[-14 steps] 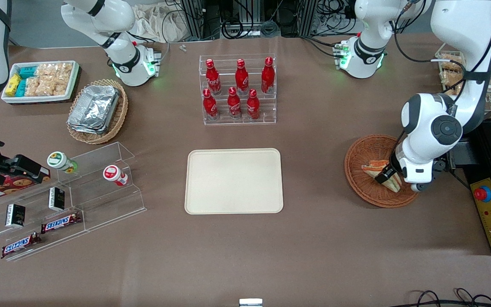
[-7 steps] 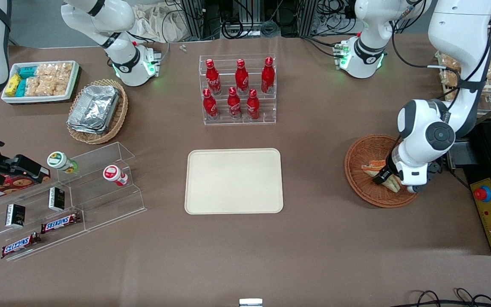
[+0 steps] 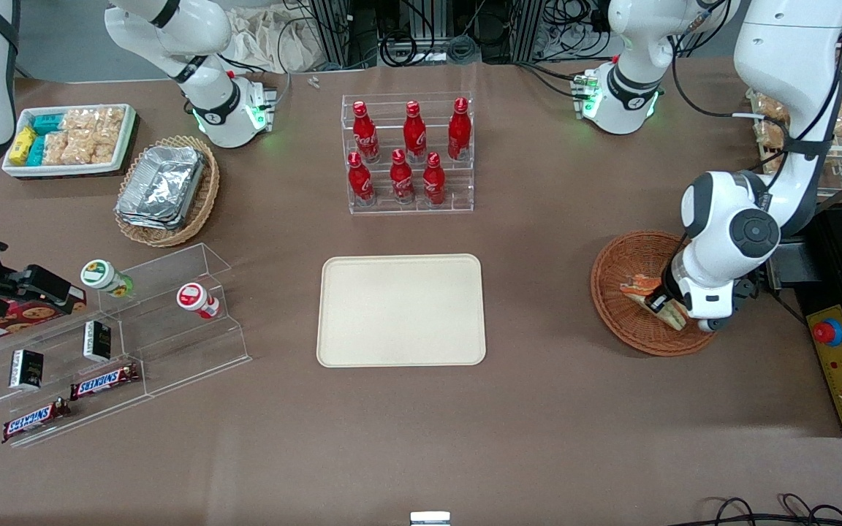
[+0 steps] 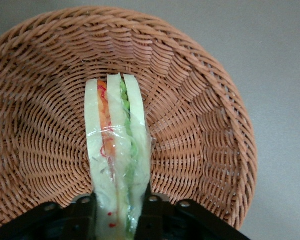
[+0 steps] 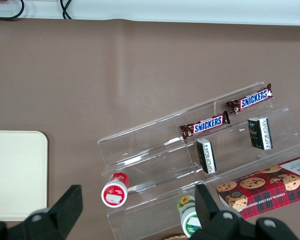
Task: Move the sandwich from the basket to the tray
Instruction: 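Close the left gripper on the sandwich and lift it up, then carry the held sandwich over the cream tray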
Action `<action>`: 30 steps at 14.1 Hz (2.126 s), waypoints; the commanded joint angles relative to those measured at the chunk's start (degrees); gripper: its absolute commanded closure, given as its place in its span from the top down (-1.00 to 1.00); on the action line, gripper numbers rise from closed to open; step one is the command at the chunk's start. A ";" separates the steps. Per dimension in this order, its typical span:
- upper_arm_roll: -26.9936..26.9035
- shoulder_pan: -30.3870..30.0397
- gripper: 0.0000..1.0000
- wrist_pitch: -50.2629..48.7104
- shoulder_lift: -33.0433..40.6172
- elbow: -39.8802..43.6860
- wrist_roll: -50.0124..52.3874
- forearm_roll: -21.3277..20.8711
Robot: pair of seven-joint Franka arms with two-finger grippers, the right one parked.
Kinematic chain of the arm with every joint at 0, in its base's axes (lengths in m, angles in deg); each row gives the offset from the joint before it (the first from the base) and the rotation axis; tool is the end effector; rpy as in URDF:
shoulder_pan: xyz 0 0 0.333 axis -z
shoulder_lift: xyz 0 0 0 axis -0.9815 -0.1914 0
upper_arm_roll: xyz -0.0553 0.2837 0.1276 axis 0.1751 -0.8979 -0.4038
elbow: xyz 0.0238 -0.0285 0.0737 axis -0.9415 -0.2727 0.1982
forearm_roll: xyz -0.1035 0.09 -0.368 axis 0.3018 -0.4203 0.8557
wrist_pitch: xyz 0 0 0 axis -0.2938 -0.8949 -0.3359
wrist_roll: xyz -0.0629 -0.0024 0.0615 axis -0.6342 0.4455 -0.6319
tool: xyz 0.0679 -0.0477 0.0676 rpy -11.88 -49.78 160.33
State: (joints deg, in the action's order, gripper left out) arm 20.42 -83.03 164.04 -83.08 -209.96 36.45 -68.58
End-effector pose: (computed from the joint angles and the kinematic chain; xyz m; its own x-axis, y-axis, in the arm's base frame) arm 0.5588 -0.0374 0.2542 0.7147 0.6994 0.0093 0.6994 -0.7144 -0.0217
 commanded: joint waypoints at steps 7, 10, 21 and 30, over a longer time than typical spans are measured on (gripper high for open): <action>0.70 0.37 -0.96 -34.46 9.69 20.43 -10.30 -1.35; 0.88 0.54 -0.95 -48.74 8.55 35.22 -21.28 -0.83; 28.72 1.42 -0.95 -46.16 -3.47 42.90 -21.08 -1.09; 28.39 12.67 -0.92 -25.83 -22.20 42.46 -11.39 -13.02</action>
State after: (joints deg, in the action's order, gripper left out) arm 48.58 -71.62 138.32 -102.03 -170.18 22.80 -77.18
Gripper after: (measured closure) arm 0.846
